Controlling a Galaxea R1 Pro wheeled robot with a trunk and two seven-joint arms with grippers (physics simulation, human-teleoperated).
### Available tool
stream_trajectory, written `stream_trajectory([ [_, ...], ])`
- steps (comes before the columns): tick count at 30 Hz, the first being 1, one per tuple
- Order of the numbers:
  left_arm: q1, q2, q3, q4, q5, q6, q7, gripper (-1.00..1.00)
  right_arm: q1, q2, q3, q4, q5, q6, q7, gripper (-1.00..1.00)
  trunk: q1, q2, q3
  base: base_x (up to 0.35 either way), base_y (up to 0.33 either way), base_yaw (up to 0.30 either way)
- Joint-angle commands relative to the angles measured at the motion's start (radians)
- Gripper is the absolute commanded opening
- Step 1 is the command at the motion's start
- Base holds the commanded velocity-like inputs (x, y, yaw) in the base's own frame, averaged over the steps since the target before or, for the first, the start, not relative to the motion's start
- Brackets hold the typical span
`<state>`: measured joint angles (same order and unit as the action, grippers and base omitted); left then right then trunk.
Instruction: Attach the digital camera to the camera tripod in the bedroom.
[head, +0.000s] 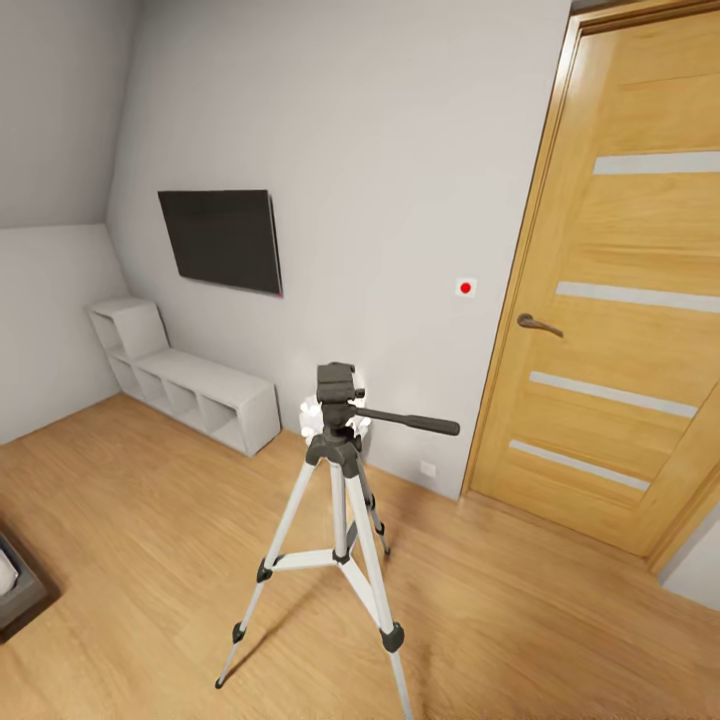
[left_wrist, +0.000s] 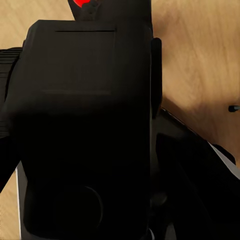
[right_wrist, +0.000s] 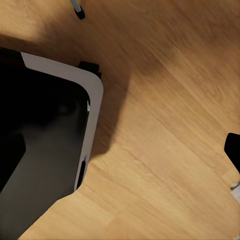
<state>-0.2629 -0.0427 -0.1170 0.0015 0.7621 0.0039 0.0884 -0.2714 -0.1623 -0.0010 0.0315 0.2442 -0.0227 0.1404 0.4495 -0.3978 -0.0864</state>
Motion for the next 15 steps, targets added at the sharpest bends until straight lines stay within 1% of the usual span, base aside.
stream_trajectory([
  [1,-0.001,0.000,-0.009,0.000,0.005,0.001,0.004,-1.00,-0.002,0.000,-0.001,0.002,0.004,-0.003,0.002,1.00,0.001,-0.002,-0.004,0.000,0.000,0.000],
  [15,-0.001,0.000,-0.009,0.000,0.005,0.001,0.004,-1.00,-0.002,0.000,-0.001,0.002,0.004,-0.003,0.002,1.00,0.001,-0.002,-0.026,0.000,0.000,0.000],
])
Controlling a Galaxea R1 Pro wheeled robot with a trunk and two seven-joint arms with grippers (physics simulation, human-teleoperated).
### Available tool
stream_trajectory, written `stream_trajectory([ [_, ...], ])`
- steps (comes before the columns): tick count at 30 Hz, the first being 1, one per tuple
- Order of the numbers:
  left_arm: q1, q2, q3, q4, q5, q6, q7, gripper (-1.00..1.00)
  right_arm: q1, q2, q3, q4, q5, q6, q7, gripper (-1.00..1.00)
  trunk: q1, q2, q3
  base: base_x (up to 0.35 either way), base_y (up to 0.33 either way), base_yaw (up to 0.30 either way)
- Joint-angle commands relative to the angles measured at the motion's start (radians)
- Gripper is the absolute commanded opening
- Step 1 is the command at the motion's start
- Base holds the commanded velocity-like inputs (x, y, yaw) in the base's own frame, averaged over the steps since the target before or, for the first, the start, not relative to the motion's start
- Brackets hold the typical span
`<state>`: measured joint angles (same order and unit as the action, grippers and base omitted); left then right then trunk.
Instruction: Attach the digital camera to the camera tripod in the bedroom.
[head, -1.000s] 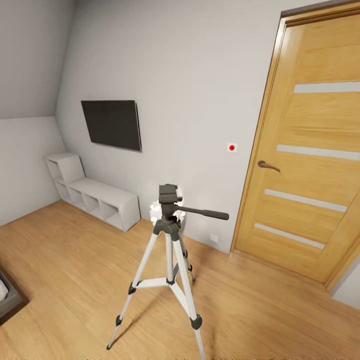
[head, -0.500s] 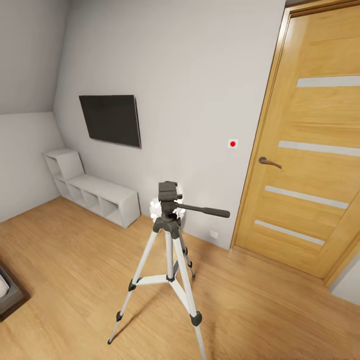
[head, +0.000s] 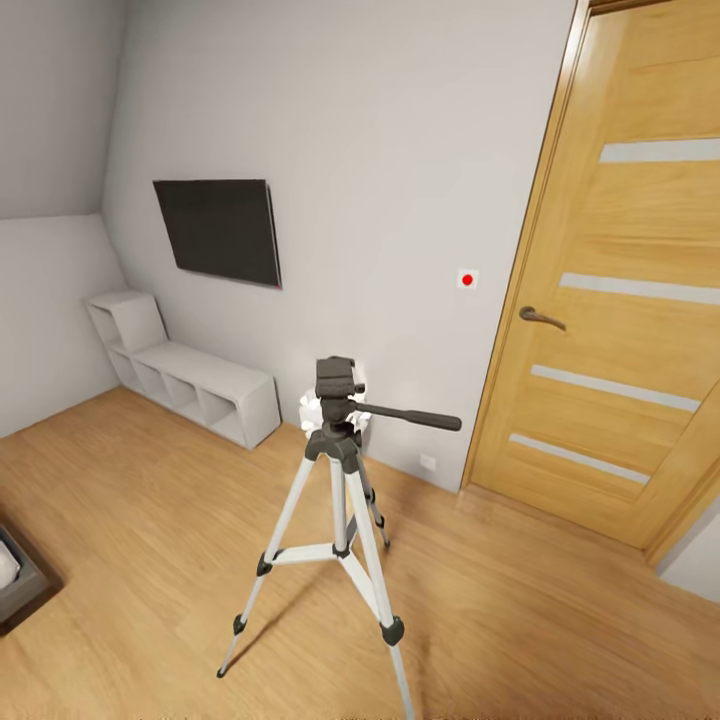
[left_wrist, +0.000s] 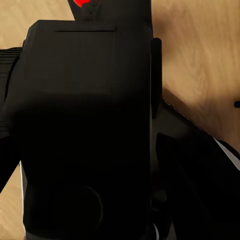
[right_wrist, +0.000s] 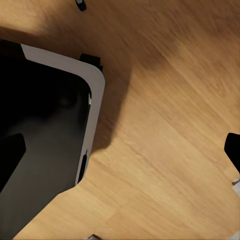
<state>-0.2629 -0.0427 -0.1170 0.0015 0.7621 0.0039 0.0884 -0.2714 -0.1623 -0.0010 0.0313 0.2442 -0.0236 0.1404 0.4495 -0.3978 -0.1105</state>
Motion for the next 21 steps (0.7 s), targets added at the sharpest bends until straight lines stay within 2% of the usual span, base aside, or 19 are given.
stream_trajectory([
  [1,-0.001,0.000,-0.009,0.000,0.005,0.001,0.004,-1.00,-0.002,0.000,-0.001,0.002,0.004,-0.002,0.002,1.00,0.001,-0.002,-0.004,0.000,0.000,0.000],
  [21,-0.001,0.000,-0.009,0.000,0.005,0.001,0.004,-1.00,-0.002,0.000,-0.001,0.002,0.004,-0.004,0.002,1.00,0.001,-0.002,-0.036,0.000,0.000,0.000],
])
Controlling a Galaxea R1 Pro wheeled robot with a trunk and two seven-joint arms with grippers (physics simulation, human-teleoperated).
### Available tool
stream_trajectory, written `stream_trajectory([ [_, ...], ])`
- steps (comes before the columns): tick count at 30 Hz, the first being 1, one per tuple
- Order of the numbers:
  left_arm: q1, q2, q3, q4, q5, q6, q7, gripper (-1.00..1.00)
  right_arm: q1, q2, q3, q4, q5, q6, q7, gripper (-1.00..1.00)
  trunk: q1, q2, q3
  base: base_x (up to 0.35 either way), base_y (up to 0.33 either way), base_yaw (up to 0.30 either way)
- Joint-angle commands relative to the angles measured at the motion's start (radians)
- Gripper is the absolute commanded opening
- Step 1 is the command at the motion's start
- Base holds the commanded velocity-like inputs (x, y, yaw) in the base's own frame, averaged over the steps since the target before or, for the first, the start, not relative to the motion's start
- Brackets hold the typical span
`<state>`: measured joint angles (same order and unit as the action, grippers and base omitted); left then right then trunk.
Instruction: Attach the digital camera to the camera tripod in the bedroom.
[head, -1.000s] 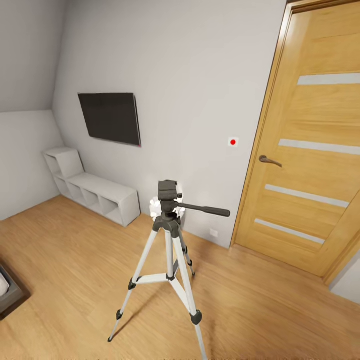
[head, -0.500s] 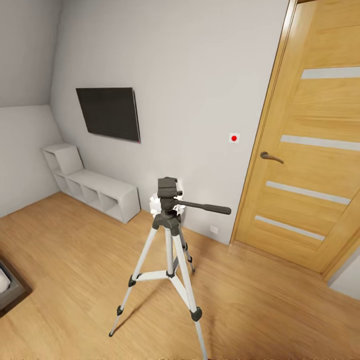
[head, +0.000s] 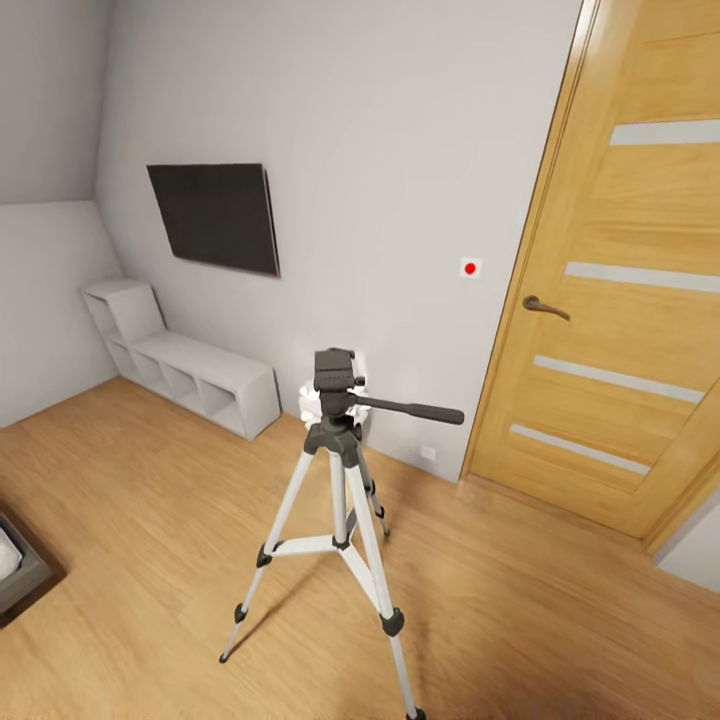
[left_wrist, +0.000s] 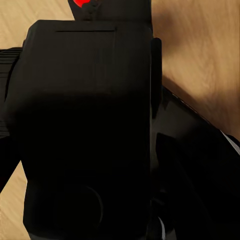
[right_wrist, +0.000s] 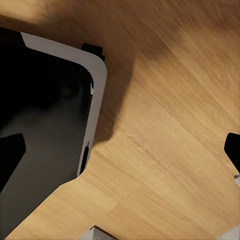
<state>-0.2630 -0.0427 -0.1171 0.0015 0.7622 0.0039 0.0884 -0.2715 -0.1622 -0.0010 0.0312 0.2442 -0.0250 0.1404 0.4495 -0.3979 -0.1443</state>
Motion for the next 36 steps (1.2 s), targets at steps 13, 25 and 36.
stream_trajectory([
  [13,-0.001,0.000,-0.009,0.000,0.005,0.001,0.004,-1.00,-0.002,-0.001,-0.001,0.003,0.004,-0.003,0.002,1.00,0.000,-0.002,-0.023,0.000,0.000,0.000],
  [25,-0.001,0.000,-0.009,0.000,0.005,0.001,0.004,-1.00,-0.002,0.000,-0.001,0.003,0.005,-0.006,0.002,1.00,0.000,-0.002,-0.033,0.000,0.000,0.000],
  [36,-0.001,0.000,-0.009,0.000,0.005,0.001,0.004,-1.00,-0.002,-0.002,-0.001,0.003,0.006,-0.008,0.009,1.00,0.000,-0.002,-0.034,0.000,0.000,0.000],
])
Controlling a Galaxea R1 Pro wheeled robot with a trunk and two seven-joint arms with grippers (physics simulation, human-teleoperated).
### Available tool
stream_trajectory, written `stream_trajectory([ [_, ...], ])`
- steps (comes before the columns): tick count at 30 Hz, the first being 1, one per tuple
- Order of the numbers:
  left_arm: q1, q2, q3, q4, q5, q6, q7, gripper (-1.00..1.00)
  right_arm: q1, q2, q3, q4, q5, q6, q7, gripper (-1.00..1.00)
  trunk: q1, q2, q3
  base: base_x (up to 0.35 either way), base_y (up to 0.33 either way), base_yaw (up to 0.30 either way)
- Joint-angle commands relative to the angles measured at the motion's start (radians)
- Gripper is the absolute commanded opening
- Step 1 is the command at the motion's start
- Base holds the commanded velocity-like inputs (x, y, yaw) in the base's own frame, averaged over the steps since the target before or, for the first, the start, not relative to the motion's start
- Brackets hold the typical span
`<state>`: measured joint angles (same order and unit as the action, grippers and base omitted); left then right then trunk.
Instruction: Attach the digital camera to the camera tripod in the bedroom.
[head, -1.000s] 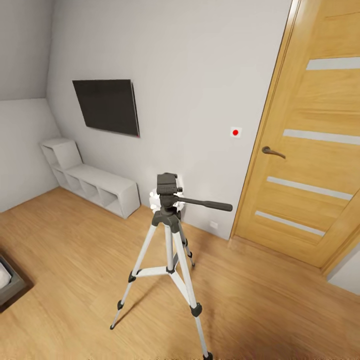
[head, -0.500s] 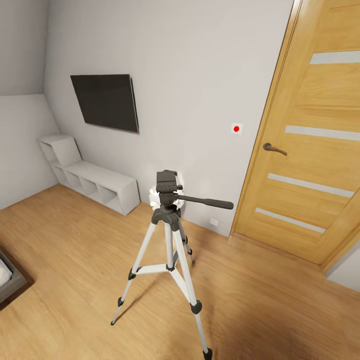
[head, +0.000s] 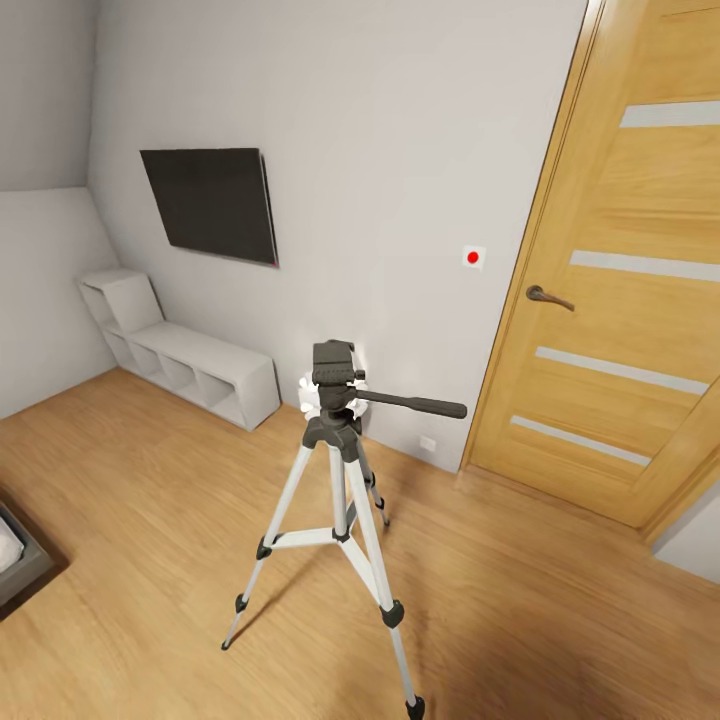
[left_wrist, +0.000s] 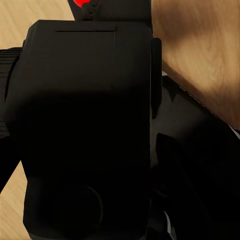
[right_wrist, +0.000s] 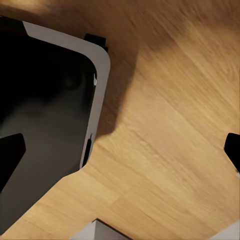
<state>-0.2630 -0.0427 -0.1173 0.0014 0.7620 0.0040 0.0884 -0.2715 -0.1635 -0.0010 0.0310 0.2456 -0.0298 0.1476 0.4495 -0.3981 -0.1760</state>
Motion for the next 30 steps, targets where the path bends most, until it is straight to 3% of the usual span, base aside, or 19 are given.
stream_trajectory([
  [1,-0.001,0.000,-0.008,0.000,0.005,0.001,0.004,-1.00,-0.002,0.000,0.000,0.003,0.004,-0.003,0.003,1.00,0.001,-0.002,-0.002,0.000,0.000,0.000],
  [11,-0.001,0.004,-0.008,0.000,0.006,0.001,0.005,-1.00,-0.002,0.000,0.006,-0.006,0.011,-0.004,-0.011,1.00,0.001,-0.002,-0.002,0.000,0.000,0.000],
  [15,-0.001,0.008,-0.008,0.000,0.006,-0.001,0.005,-1.00,-0.002,0.010,0.003,-0.083,0.017,0.007,0.005,1.00,0.001,-0.002,-0.002,0.000,0.000,0.000],
  [19,-0.001,0.010,-0.008,0.000,0.006,-0.001,0.005,-1.00,-0.002,0.012,0.003,-0.223,0.017,0.032,0.014,1.00,0.001,-0.002,-0.002,0.000,0.000,0.000],
  [20,-0.001,0.011,-0.008,0.000,0.007,-0.001,0.004,-1.00,-0.002,0.012,-0.001,-0.404,0.009,0.124,0.019,1.00,0.001,-0.002,-0.002,0.000,0.000,0.000],
  [27,-0.001,0.012,-0.008,0.000,0.007,-0.001,0.004,-1.00,0.001,0.014,-0.008,-0.709,-0.002,0.358,0.037,1.00,0.001,-0.002,-0.002,0.000,0.000,0.000],
  [28,-0.001,0.012,-0.008,0.000,0.007,-0.001,0.004,-1.00,0.000,0.015,-0.010,-0.809,-0.015,0.445,0.060,1.00,0.001,-0.002,-0.002,0.000,0.000,0.000],
  [30,-0.001,0.012,-0.008,0.000,0.007,-0.001,0.004,-1.00,-0.009,0.016,-0.011,-0.894,-0.036,0.520,0.099,1.00,0.001,-0.002,-0.002,0.000,0.000,0.000],
])
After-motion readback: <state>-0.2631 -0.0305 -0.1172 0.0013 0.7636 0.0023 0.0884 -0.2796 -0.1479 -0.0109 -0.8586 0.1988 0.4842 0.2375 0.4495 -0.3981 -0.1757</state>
